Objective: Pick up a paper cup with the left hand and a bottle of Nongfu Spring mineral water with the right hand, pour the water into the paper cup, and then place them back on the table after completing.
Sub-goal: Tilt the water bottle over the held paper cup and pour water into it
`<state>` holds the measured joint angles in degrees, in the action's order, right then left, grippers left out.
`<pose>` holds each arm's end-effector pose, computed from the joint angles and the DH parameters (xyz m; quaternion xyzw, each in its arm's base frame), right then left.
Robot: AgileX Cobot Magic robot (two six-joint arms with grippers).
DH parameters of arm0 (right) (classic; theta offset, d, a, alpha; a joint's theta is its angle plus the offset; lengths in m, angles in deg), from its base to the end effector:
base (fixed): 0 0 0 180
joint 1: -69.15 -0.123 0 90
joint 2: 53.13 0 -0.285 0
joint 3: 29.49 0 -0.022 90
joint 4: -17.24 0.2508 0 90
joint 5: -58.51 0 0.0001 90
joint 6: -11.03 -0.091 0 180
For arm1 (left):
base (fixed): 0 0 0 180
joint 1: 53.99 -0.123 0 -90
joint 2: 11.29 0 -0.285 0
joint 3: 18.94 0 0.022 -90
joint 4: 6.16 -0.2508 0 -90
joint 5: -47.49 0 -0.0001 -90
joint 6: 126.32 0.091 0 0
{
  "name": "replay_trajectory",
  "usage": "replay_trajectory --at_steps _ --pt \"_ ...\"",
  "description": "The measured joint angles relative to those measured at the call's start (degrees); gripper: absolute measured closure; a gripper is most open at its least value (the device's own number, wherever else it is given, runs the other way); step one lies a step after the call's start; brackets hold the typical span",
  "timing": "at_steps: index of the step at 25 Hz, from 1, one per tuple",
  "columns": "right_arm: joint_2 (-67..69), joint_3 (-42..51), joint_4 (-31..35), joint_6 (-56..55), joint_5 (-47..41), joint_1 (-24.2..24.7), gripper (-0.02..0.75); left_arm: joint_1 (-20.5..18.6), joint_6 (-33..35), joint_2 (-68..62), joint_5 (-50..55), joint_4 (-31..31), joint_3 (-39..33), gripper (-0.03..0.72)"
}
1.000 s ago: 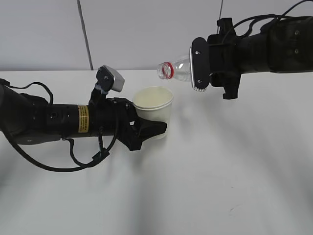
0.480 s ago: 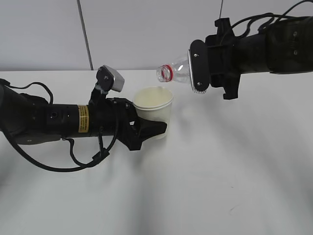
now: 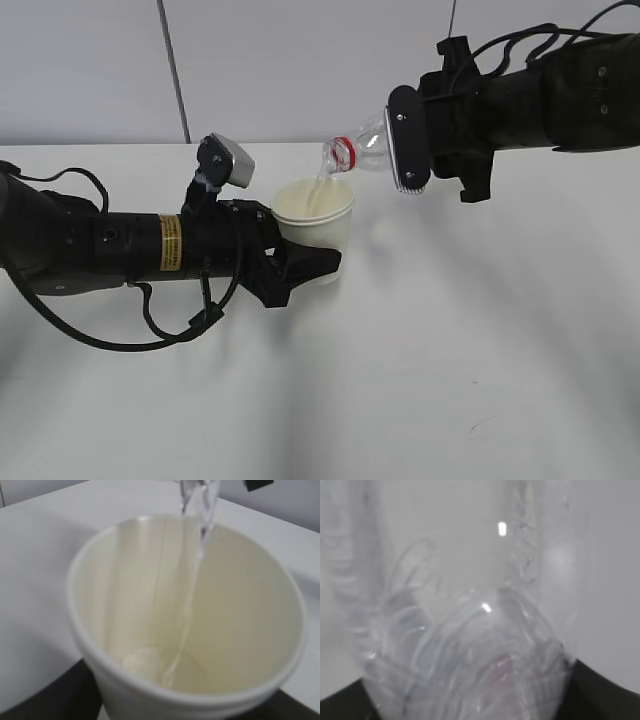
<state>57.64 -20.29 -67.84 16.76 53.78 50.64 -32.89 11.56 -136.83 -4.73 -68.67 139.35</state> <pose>0.3889 0.1222 0.2374 -0.6953 0.5182 -0.3218 0.3801 0.3297 -0.1955 0.1269 0.3878 0.7131 -0.3773 0.4457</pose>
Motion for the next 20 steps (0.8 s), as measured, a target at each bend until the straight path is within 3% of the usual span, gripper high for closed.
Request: replay_trajectory --at_steps 20 --pt "0.0 0.0 -1.0 -0.1 -0.4 0.0 0.293 0.1 0.0 0.0 0.0 0.0 0.0 0.277"
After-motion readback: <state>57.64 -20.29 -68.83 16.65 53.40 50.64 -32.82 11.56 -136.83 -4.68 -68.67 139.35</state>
